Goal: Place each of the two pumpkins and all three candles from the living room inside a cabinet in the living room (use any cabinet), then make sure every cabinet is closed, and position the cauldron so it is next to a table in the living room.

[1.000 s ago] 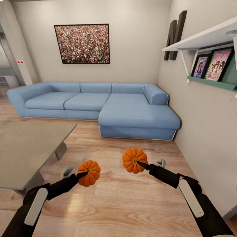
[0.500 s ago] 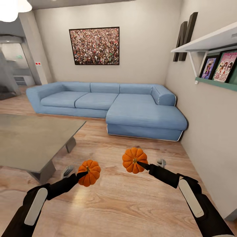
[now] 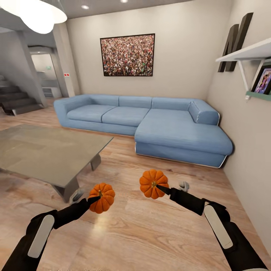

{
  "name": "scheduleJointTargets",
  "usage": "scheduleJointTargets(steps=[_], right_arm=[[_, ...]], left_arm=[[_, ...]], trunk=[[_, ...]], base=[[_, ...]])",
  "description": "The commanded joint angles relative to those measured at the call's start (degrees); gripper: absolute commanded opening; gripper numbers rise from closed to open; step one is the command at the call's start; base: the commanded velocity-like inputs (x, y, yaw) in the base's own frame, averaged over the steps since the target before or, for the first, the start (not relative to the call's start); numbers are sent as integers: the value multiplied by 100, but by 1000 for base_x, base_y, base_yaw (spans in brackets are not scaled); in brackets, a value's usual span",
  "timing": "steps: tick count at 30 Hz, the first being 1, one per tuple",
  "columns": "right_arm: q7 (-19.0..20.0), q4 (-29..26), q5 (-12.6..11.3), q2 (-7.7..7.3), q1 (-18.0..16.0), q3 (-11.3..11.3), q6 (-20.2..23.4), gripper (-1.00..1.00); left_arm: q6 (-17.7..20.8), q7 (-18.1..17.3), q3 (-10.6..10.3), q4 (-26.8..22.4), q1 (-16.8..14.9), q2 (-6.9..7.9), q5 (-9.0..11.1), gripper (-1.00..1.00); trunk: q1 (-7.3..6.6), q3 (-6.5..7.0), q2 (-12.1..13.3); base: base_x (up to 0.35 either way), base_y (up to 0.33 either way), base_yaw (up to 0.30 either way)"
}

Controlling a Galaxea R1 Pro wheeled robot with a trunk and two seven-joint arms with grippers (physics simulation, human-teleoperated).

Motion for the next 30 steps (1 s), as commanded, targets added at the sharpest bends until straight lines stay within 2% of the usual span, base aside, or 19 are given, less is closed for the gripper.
scheduleJointTargets(steps=[1, 24, 30], right_arm=[[-1, -5, -65, -4, -6, 6, 37, -100], [-1, -5, -65, -3, -5, 19, 45, -100], [-1, -5, -65, 1, -3, 19, 50, -100]], left_arm=[[39, -27, 10, -2, -6, -3, 44, -100], [39, -33, 46, 28, -6, -3, 36, -100], [37, -13, 177, 82, -6, -3, 36, -100]], trunk=[[-2, 0, -3], [-2, 113, -3], [-2, 142, -3]], base=[[-43, 0, 256], [-24, 0, 256], [0, 0, 256]])
